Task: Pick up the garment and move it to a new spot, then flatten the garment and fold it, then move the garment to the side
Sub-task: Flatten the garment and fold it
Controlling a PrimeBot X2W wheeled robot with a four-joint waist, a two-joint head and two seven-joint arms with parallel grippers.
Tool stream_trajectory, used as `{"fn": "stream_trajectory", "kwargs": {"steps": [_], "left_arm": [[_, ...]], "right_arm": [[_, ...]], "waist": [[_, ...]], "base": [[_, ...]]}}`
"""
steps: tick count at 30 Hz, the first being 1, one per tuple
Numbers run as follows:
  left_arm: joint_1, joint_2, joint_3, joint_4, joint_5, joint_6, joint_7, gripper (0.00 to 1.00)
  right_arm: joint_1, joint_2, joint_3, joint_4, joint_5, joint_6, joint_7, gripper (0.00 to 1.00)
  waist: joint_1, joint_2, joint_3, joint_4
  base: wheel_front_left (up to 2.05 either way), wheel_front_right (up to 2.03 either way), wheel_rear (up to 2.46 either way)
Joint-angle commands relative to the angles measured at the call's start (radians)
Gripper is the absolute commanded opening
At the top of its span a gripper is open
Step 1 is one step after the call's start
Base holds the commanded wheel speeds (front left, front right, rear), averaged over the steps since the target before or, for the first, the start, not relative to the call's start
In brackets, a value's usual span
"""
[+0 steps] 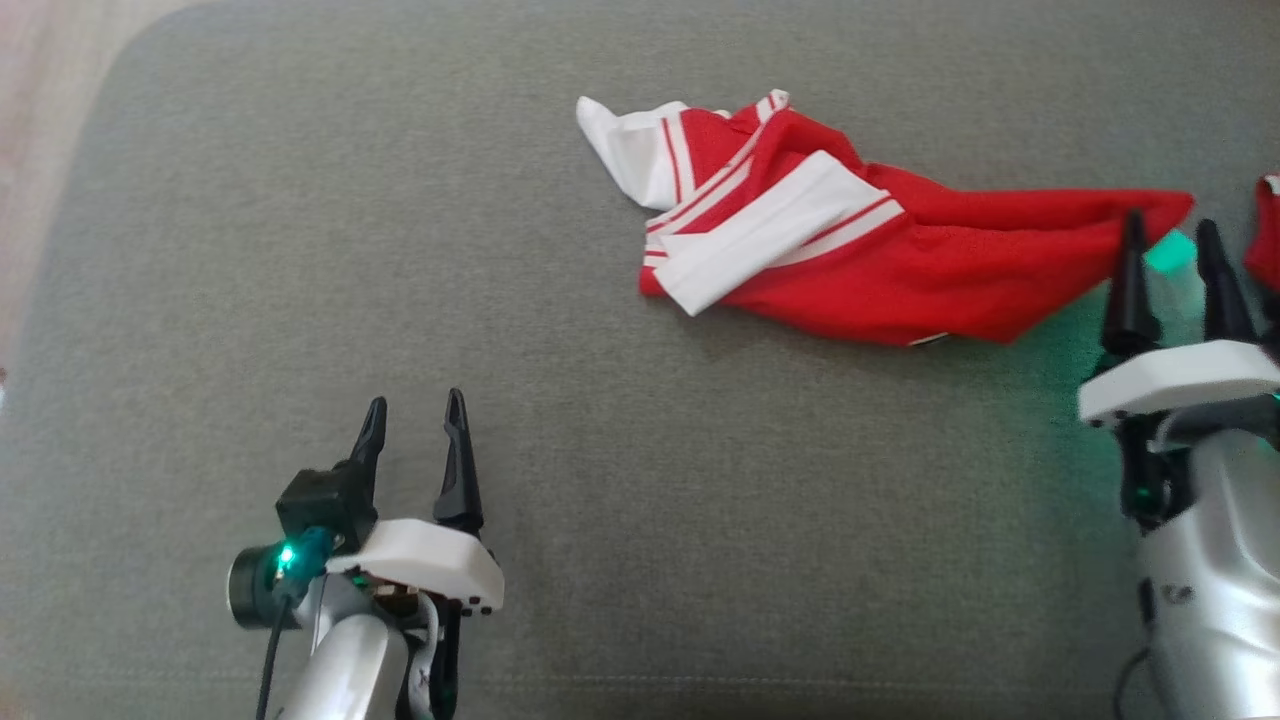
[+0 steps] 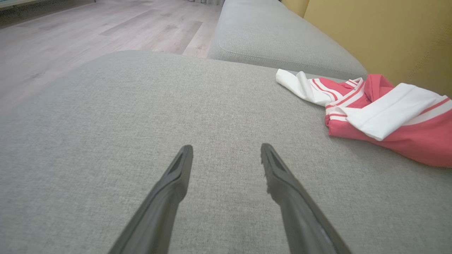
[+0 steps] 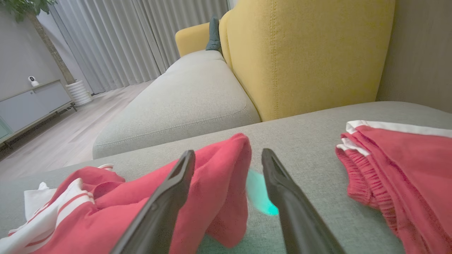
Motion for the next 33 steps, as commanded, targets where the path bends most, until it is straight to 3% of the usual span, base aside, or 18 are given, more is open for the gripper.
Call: {"fn": "stream_trajectory", "kwargs": {"steps": [1,9,18,27,33], "left_arm": [[-0.039,0.007,0.031,-0.026,0.015,-0.006,-0.012,1.0],[-0.116,0.007,-0.023,-0.031,0.006,-0.044,-0.012,1.0],[-0.292,0.007,-0.128,0.04,-0.141,-0.169,-0.012,1.0],[-0.371,0.007,-0.084,0.168,-0.269,-0.241,-0.012,1.0],[-0.39,0.007,-0.079,0.23,-0.28,-0.278,-0.012,1.0]], "right_arm": [[-0.02,0.022,0.021,-0.05,-0.019,0.002,-0.006,1.0],[-0.022,0.078,0.065,-0.106,-0.036,0.002,-0.006,1.0],[-0.03,0.104,0.141,-0.156,-0.01,0.002,-0.006,1.0],[-0.038,0.11,0.166,-0.197,0.013,0.002,-0.006,1.0],[-0.036,0.111,0.158,-0.206,0.014,0.002,-0.006,1.0]], "waist": [[0.0,0.0,0.007,-0.018],[0.0,0.0,0.041,-0.067],[0.0,0.0,0.105,-0.16],[0.0,0.0,0.146,-0.237],[0.0,0.0,0.152,-0.25]], "base": [[0.0,0.0,0.0],[0.0,0.0,0.0],[0.0,0.0,0.0],[0.0,0.0,0.0],[0.0,0.0,0.0]]}}
